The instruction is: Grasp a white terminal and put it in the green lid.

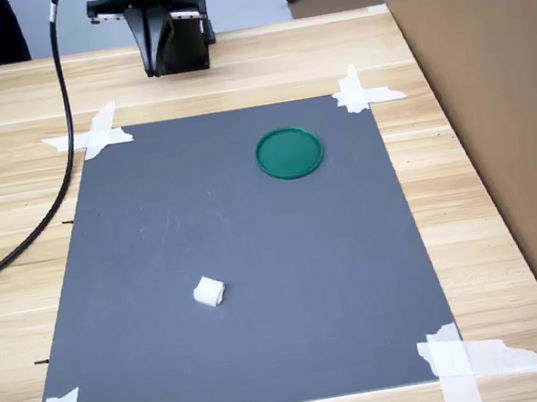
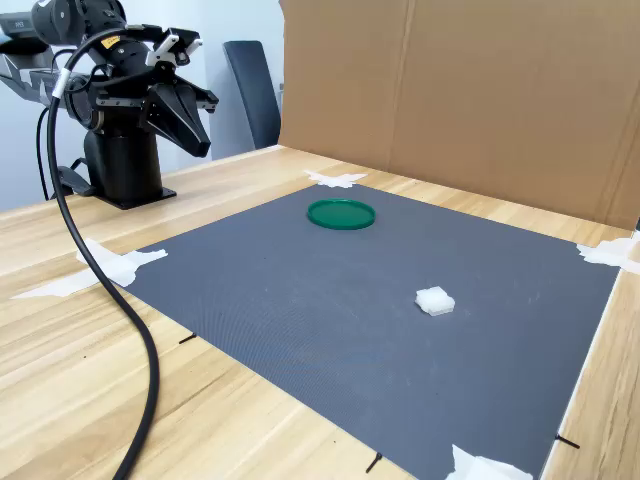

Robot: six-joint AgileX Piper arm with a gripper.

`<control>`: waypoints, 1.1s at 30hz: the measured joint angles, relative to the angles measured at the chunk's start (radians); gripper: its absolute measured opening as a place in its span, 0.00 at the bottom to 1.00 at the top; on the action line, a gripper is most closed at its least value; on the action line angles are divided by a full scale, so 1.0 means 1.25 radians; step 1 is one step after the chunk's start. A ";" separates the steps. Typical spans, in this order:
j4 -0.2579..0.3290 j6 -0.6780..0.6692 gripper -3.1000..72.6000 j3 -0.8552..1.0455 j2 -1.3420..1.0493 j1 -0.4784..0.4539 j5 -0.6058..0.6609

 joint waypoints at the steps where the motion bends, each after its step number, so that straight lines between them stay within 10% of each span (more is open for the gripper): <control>1: 0.000 0.000 0.00 0.000 0.000 0.000 0.000; 33: -0.049 -0.021 0.00 -0.095 0.165 0.000 -0.027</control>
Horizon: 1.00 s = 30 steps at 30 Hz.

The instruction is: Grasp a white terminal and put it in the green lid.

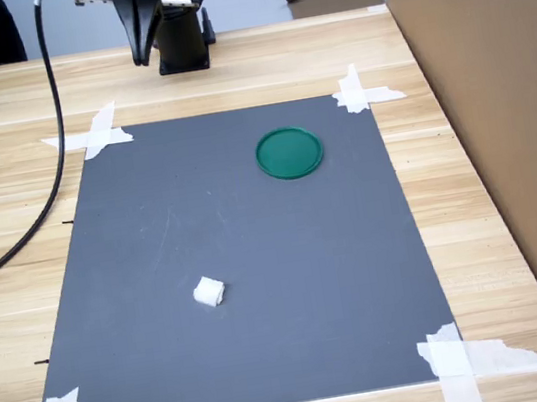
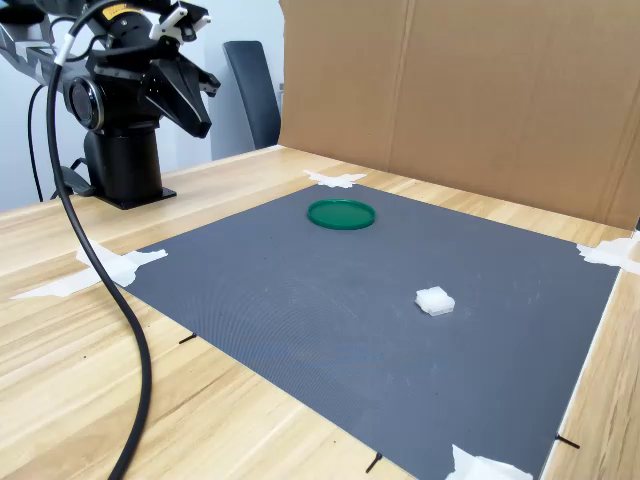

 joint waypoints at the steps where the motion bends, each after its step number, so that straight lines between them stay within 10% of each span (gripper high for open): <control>1: -0.003 0.000 0.00 -0.015 0.009 0.000 -0.001; 14: -0.004 -0.007 0.00 -0.319 0.372 0.000 0.176; 30: 0.154 -0.160 0.00 -0.582 0.661 0.000 0.462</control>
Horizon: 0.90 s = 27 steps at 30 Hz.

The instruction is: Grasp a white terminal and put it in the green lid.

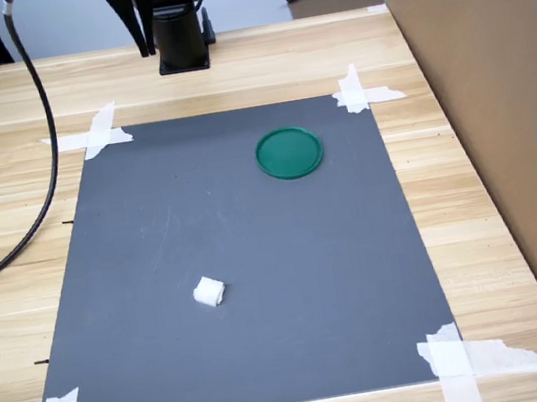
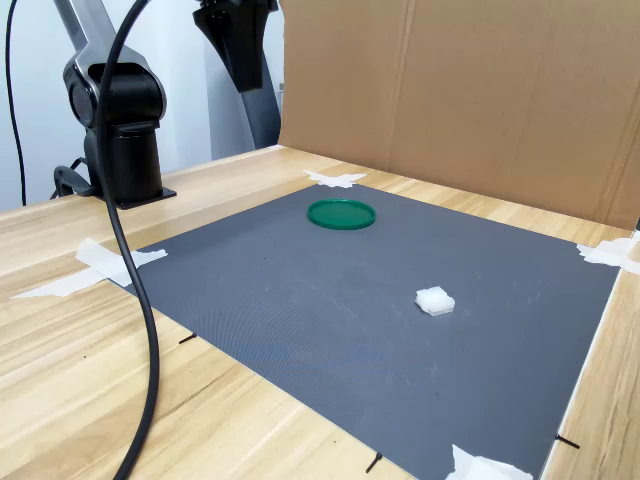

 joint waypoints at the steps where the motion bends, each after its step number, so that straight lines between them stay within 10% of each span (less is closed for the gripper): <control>1: 0.003 -0.001 0.00 -0.007 0.005 0.000 0.005; 27: 0.160 -0.267 0.00 -0.445 0.299 0.000 0.151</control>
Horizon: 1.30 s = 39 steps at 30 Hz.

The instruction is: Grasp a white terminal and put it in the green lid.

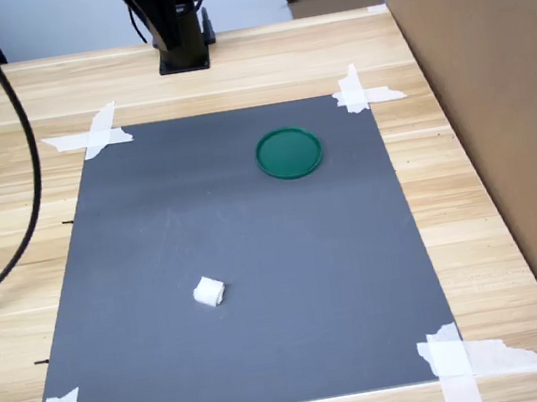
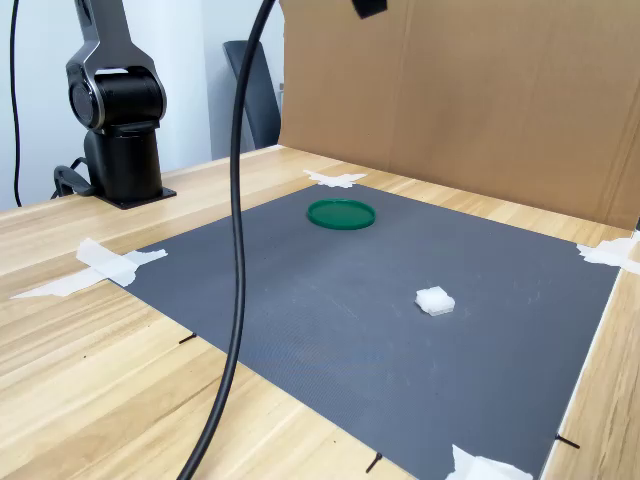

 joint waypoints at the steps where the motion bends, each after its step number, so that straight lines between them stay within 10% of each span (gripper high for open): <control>1: 0.003 0.007 0.00 -0.018 0.007 0.000 0.004; 39: -0.087 0.032 0.00 -0.330 0.248 0.029 0.017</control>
